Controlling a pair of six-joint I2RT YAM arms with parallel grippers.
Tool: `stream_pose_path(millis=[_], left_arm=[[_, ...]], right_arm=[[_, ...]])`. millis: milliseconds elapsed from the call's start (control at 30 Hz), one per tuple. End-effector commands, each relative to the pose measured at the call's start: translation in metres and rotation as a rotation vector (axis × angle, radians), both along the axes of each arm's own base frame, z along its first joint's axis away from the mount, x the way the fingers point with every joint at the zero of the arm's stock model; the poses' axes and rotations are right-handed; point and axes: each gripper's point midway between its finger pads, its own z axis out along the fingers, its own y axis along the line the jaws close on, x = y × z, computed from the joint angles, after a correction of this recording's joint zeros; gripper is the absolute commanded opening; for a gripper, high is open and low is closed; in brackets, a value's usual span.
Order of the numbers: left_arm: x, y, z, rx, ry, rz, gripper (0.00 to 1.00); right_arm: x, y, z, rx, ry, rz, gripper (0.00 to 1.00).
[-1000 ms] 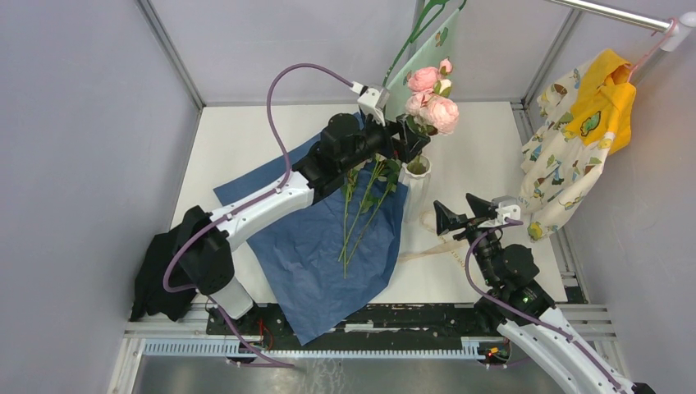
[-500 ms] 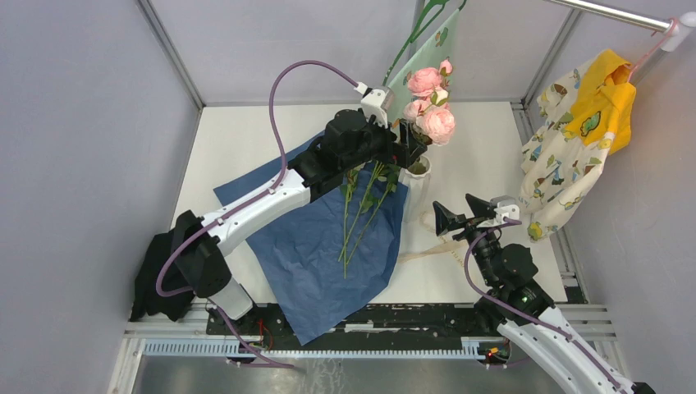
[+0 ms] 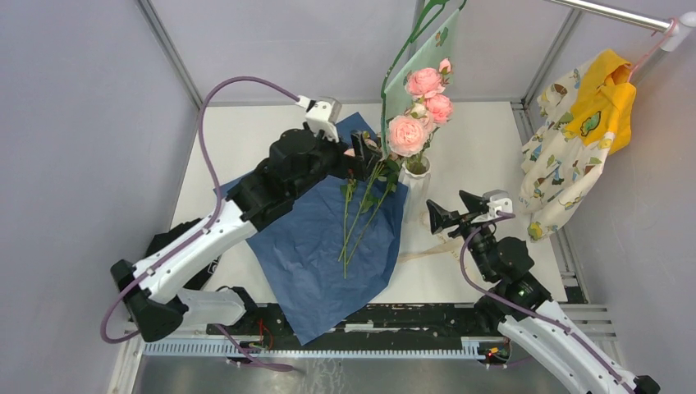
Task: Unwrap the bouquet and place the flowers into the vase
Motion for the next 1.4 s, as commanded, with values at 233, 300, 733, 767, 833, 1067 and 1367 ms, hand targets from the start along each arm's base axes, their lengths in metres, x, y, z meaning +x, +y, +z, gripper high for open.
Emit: stream_pose_path(millis=[233,300,733,767,833,1067,1367], left_arm=[[-0.010,0.106,0.022,-0.046,-0.133,0.358,1.00],[-0.016,0.111,0.024,-0.081,-0.151,0.358,1.00],[-0.029,0.182,0.026,-0.126,-0.139,0.620,1.00],[-0.030,0.188,0.026,-0.127,-0.134,0.651,0.99],[-0.032,0.199,0.024,-0.117,-0.126,0.696,0.99],[-0.037,0.213,0.013,-0.090,-0.081,0.754,0.97],[-0.048,0.233,0.010,-0.100,-0.083,0.800,0.96]], right_arm=[[-0.010,0.066,0.064,0.057,-0.108,0.328,0.87],[-0.015,0.087,0.068,0.067,-0.105,0.434,0.84],[-0.060,0.234,0.000,-0.308,0.136,0.664,0.84],[-0.054,0.244,-0.006,-0.339,0.175,0.647,0.84],[-0.040,0.257,-0.025,-0.407,0.270,0.588,0.84],[0.015,0.303,-0.099,-0.633,0.483,0.407,0.82],[0.061,0.279,-0.147,-0.689,0.600,0.195,0.79]])
